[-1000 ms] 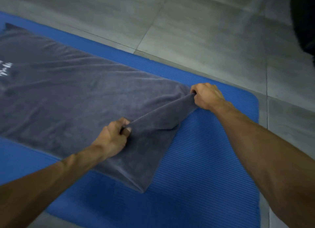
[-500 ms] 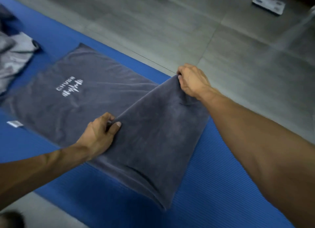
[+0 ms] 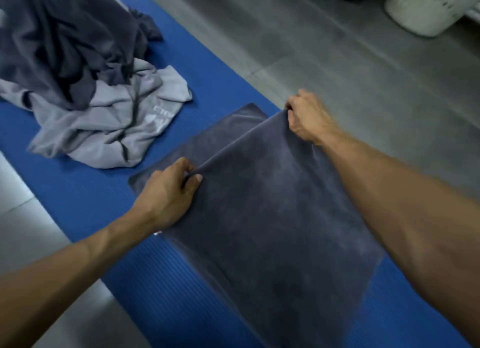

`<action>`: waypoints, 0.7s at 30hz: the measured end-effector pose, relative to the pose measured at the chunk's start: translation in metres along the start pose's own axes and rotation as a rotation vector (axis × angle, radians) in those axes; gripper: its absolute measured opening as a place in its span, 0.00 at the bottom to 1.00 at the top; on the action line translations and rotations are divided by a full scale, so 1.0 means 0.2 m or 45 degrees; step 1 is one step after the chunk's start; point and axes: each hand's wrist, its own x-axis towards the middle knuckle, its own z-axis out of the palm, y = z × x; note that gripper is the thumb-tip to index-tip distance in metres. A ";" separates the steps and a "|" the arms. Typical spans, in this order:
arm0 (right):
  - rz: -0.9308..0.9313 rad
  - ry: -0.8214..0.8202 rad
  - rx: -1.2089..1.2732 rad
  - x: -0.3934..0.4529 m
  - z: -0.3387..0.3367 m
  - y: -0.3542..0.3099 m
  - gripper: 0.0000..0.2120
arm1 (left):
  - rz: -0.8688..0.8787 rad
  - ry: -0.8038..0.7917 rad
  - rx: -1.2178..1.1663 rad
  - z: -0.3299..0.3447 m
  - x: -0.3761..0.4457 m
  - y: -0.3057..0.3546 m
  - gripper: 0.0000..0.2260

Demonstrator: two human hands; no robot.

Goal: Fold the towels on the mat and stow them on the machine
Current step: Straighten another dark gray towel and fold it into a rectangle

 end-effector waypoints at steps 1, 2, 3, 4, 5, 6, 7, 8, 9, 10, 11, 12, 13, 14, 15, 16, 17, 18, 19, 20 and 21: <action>0.004 -0.008 -0.025 0.09 0.02 -0.05 0.13 | 0.006 0.031 0.016 -0.03 0.07 -0.05 0.07; 0.010 -0.028 -0.051 0.17 0.05 -0.09 0.13 | 0.008 0.057 0.043 -0.04 0.13 -0.11 0.07; 0.017 -0.057 -0.080 0.25 0.08 -0.14 0.13 | 0.003 0.069 0.091 -0.04 0.18 -0.16 0.08; 0.023 -0.096 -0.106 0.32 0.12 -0.18 0.14 | -0.004 0.074 0.157 -0.04 0.22 -0.22 0.09; 0.029 -0.131 -0.133 0.37 0.15 -0.22 0.14 | -0.008 0.076 0.243 -0.03 0.26 -0.26 0.10; 0.034 -0.163 -0.162 0.42 0.20 -0.25 0.14 | -0.005 0.089 0.334 -0.01 0.28 -0.30 0.10; 0.042 -0.192 -0.196 0.45 0.24 -0.28 0.13 | 0.004 0.104 0.418 0.00 0.31 -0.33 0.11; 0.050 -0.225 -0.228 0.47 0.29 -0.31 0.13 | 0.024 0.120 0.488 0.01 0.33 -0.36 0.11; 0.060 -0.255 -0.253 0.49 0.33 -0.34 0.12 | 0.044 0.126 0.558 0.01 0.34 -0.38 0.11; 0.076 -0.287 -0.259 0.50 0.38 -0.36 0.12 | 0.060 0.119 0.625 0.02 0.36 -0.41 0.11; 0.101 -0.316 -0.232 0.50 0.41 -0.37 0.12 | 0.082 0.126 0.673 0.03 0.36 -0.44 0.11; 0.130 -0.339 -0.173 0.51 0.44 -0.37 0.13 | 0.110 0.141 0.705 0.03 0.37 -0.47 0.10; 0.164 -0.359 -0.092 0.50 0.45 -0.37 0.16 | 0.140 0.152 0.740 0.02 0.37 -0.49 0.09; 0.193 -0.369 -0.003 0.50 0.44 -0.36 0.19 | 0.165 0.184 0.780 0.01 0.37 -0.50 0.08; 0.206 -0.350 0.071 0.48 0.43 -0.36 0.21 | 0.215 0.235 0.824 0.01 0.38 -0.51 0.07; 0.190 -0.276 0.106 0.45 0.41 -0.36 0.22 | 0.307 0.287 0.842 0.02 0.39 -0.50 0.07; 0.154 -0.149 0.100 0.39 0.40 -0.38 0.21 | 0.413 0.318 0.835 0.04 0.40 -0.47 0.10; 0.101 -0.018 0.092 0.31 0.40 -0.41 0.20 | 0.506 0.313 0.786 0.06 0.41 -0.43 0.15; 0.025 0.061 0.099 0.23 0.42 -0.46 0.20 | 0.560 0.263 0.701 0.10 0.42 -0.39 0.18; -0.068 0.061 0.117 0.14 0.44 -0.52 0.21 | 0.572 0.192 0.613 0.15 0.43 -0.35 0.20; -0.174 -0.024 0.131 0.07 0.48 -0.56 0.24 | 0.538 0.088 0.558 0.19 0.44 -0.34 0.22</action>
